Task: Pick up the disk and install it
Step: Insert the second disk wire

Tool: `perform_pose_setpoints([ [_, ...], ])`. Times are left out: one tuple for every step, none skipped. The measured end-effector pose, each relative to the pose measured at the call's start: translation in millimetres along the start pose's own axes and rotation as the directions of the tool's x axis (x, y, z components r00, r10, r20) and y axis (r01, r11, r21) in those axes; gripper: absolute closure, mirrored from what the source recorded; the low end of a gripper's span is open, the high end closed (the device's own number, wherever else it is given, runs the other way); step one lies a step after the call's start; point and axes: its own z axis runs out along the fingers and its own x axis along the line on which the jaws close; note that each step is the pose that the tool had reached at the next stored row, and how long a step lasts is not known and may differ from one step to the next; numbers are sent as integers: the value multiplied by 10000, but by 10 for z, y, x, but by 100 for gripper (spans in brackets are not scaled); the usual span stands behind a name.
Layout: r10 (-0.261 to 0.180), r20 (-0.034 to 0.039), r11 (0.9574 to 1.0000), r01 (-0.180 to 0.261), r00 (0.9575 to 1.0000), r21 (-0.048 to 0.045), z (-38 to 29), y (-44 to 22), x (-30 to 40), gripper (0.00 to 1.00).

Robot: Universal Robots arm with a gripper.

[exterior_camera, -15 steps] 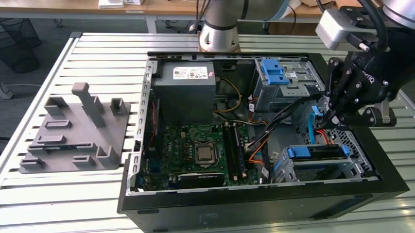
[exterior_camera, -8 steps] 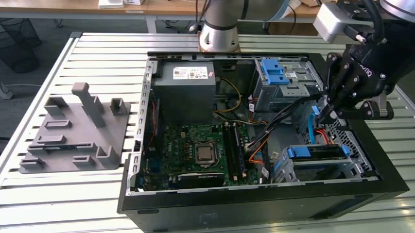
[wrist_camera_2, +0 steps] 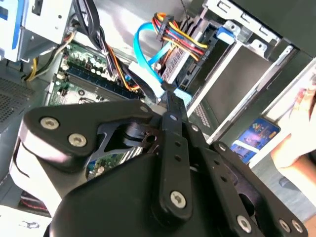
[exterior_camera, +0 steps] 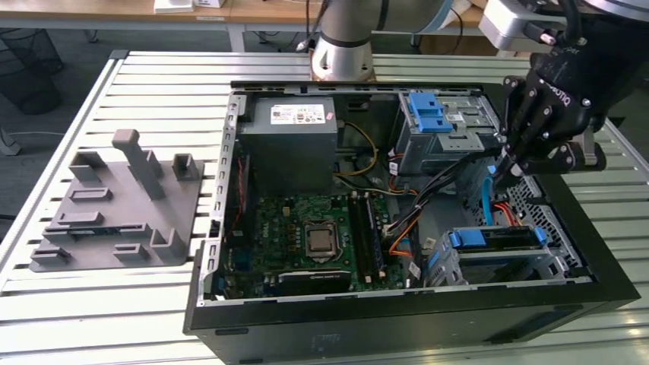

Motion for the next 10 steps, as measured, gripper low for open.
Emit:
perform_pose_setpoints([
  [2,-41,10000,-2,10000,13,-1,3,-14,83],
  [4,-60,10000,-3,10000,25,-1,6,-24,83],
  [5,-68,10000,-5,10000,41,1,9,-32,83],
  [7,-68,10000,-6,10000,57,3,12,-39,76],
  [8,-68,10000,-7,10000,74,6,17,-43,76],
  [9,-68,9999,-8,10000,105,10,25,-46,76],
  [12,-65,9999,-11,10000,143,16,34,-47,76],
  [15,-63,9998,-13,10000,174,24,41,-48,76],
  [16,-62,9998,-15,10000,196,32,44,-50,76],
  [17,-63,9998,-16,10000,214,39,44,-52,76],
])
